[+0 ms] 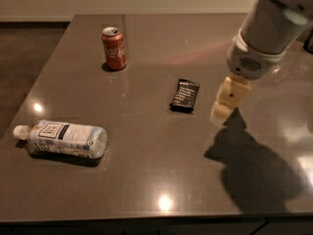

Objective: Move rxbar chocolate near blue plastic bottle

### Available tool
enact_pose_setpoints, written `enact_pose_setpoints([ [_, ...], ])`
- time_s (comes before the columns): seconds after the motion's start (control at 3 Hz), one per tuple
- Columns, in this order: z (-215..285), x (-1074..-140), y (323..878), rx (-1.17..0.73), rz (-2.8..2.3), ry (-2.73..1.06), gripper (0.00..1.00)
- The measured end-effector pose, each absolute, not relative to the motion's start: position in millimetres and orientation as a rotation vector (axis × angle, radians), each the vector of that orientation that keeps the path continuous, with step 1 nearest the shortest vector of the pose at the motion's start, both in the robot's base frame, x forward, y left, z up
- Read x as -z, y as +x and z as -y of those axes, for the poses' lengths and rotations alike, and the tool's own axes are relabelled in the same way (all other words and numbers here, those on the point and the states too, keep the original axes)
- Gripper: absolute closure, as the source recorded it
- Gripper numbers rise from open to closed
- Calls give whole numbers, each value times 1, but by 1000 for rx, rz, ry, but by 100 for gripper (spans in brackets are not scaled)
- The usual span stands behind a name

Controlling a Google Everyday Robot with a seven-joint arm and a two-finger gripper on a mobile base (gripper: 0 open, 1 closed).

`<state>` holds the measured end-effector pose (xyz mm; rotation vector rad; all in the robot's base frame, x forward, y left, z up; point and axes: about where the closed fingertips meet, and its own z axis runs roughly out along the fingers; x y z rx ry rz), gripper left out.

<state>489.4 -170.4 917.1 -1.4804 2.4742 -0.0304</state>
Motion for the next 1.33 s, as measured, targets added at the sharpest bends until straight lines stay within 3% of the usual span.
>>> enact_pose_setpoints([
  [1.33, 81, -853, 562, -160, -2775, -947, 0],
])
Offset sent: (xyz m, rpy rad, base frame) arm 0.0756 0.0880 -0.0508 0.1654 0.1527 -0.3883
